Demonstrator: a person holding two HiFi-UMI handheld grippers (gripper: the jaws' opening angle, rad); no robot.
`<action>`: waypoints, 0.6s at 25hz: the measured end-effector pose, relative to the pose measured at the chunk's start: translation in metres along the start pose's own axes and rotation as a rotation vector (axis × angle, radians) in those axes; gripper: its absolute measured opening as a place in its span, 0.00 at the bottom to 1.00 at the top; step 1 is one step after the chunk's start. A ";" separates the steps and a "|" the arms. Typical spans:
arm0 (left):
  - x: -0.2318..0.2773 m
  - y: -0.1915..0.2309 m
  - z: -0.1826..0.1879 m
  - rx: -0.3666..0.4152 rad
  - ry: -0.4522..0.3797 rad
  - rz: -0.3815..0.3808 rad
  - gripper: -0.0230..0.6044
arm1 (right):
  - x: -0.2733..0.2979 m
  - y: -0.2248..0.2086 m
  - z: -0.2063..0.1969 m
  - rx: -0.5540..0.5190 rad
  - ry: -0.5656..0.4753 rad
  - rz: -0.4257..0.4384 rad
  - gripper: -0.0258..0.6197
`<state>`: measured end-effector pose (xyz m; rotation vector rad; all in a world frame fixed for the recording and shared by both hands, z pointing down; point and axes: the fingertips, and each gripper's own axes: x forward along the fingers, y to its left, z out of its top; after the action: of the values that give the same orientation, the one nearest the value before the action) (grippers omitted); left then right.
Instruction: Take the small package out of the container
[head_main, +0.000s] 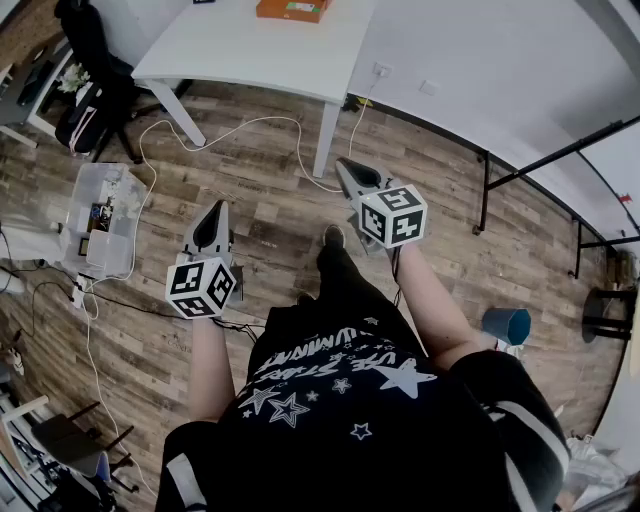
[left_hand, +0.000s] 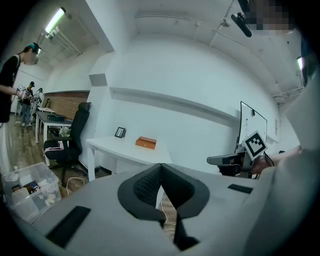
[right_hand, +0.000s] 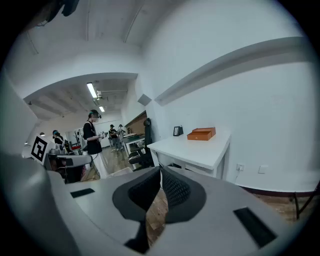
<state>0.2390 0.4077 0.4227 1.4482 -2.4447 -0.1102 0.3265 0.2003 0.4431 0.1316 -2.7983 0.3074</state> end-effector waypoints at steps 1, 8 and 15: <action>0.000 -0.001 0.000 0.003 -0.001 -0.001 0.06 | 0.000 0.001 -0.001 -0.002 0.001 0.000 0.12; 0.005 0.000 0.003 0.004 -0.008 0.003 0.06 | 0.006 0.001 0.000 -0.010 0.002 0.016 0.12; 0.008 0.006 0.006 0.012 -0.015 0.008 0.06 | 0.012 0.000 0.003 -0.016 -0.001 0.014 0.12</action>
<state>0.2282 0.4030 0.4205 1.4474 -2.4667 -0.1056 0.3142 0.1986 0.4444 0.1081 -2.8035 0.2889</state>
